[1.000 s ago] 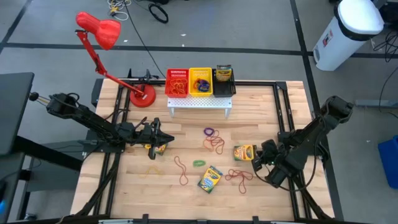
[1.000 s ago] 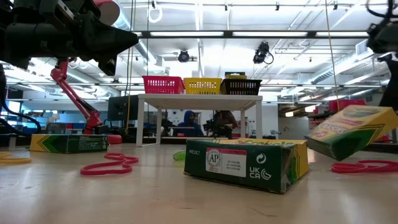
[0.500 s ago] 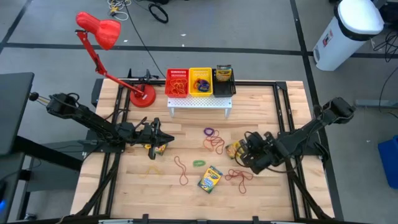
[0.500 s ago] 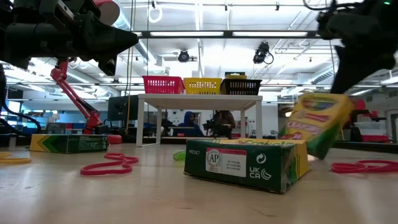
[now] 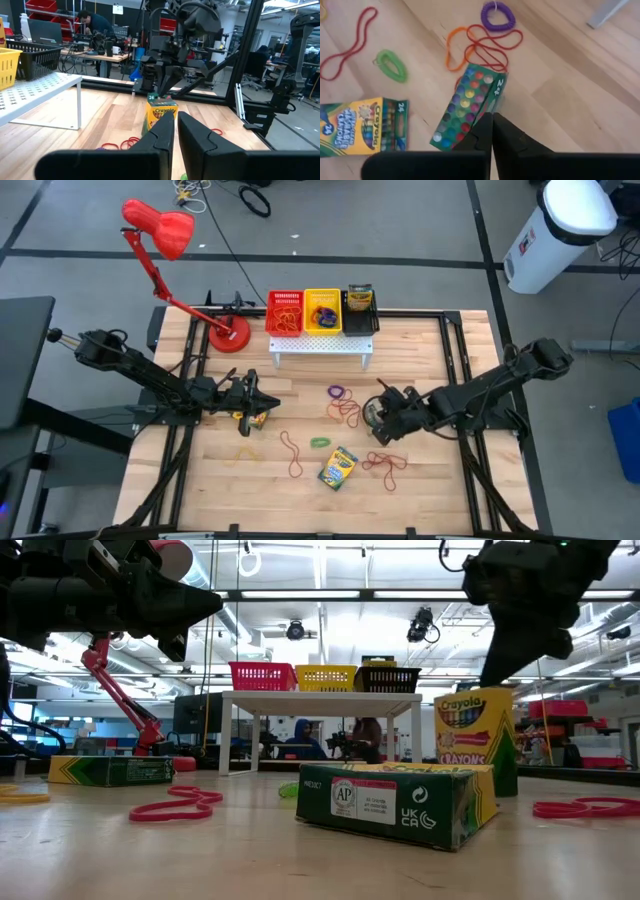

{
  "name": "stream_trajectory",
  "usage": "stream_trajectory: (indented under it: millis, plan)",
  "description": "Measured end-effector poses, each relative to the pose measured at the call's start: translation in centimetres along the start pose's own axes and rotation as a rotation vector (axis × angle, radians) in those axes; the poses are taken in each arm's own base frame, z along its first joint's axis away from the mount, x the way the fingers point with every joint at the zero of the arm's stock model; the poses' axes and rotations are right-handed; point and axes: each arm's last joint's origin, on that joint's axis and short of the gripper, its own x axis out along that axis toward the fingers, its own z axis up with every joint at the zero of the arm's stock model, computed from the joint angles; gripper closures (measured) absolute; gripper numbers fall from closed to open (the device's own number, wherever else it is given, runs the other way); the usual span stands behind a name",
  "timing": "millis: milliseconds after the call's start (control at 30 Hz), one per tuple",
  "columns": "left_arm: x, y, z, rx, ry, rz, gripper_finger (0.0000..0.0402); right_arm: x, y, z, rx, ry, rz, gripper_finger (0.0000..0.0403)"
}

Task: Pick & Place Office Desk Supplies
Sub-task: Put the yellow crayon box into the black bin on the shelf

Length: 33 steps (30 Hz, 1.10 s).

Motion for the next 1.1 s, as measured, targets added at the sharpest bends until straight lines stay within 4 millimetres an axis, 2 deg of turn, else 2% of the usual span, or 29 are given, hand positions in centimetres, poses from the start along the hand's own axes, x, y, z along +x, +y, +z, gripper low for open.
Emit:
stream_trajectory:
  millis: [200, 500, 633, 767, 900, 1100]
  plan:
    - [0.0, 0.0, 0.0, 0.000, 0.000, 0.000, 0.0373, -0.1, 0.4, 0.3, 0.020, -0.019, 0.031, 0.0326]
    - [0.0, 0.0, 0.0, 0.000, 0.000, 0.000, 0.0373, -2.5, 1.5, 2.2, 0.069, -0.014, 0.057, 0.0151]
    - [0.0, 0.0, 0.0, 0.000, 0.000, 0.000, 0.0373, -1.2, 1.7, 2.4, 0.096, 0.095, 0.005, 0.0097]
    - [0.0, 0.0, 0.0, 0.000, 0.000, 0.000, 0.0373, 0.8, 1.9, 3.2, 0.107, 0.189, -0.085, 0.0085]
    - [0.0, 0.0, 0.0, 0.001, 0.002, 0.001, 0.0373, 1.2, 2.5, 4.1, 0.095, 0.197, -0.099, 0.0090]
    - [0.0, 0.0, 0.0, 0.001, 0.004, 0.001, 0.0373, 2.4, 2.9, 3.7, 0.086, 0.233, -0.123, 0.0106]
